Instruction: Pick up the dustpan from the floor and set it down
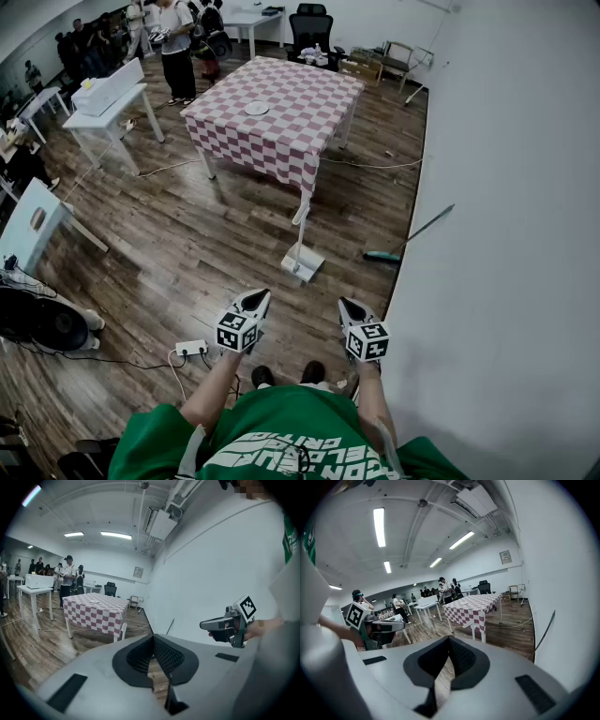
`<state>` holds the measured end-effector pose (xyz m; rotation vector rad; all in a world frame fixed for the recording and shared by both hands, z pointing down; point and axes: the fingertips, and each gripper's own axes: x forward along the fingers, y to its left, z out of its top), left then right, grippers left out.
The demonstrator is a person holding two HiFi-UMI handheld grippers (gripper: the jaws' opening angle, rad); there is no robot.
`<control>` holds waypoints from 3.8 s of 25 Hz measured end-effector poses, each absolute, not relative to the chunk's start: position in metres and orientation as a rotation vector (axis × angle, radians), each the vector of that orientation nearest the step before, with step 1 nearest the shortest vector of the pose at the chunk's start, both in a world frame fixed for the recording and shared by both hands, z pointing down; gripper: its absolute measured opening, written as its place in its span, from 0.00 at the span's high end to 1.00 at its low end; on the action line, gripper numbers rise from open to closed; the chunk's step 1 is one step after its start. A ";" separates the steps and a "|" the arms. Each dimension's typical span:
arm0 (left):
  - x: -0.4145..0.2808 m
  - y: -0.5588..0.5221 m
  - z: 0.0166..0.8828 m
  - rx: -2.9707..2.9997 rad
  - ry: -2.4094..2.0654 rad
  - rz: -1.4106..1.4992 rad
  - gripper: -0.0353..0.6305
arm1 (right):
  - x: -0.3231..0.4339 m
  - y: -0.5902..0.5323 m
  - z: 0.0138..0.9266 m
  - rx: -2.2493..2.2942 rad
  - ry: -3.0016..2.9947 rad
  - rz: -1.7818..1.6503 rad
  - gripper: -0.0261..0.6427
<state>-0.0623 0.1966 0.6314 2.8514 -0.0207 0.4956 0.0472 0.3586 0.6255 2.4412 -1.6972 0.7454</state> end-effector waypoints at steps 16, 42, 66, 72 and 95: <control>-0.038 0.207 0.632 2.855 -0.075 0.504 0.94 | 0.084 0.367 0.631 2.449 -1.704 0.772 0.95; -0.002 0.245 0.641 2.842 -0.197 0.473 0.94 | 0.135 0.398 0.651 2.366 -1.770 0.805 0.95; 0.041 0.034 0.633 2.825 -0.306 0.380 0.94 | 0.192 0.181 0.644 2.269 -1.815 0.751 0.95; 0.051 -0.033 0.630 2.821 -0.278 0.389 0.94 | 0.208 0.116 0.645 2.284 -1.778 0.773 0.95; 0.085 -0.180 0.644 2.811 -0.075 0.463 0.94 | 0.250 0.003 0.658 2.438 -1.509 0.836 0.95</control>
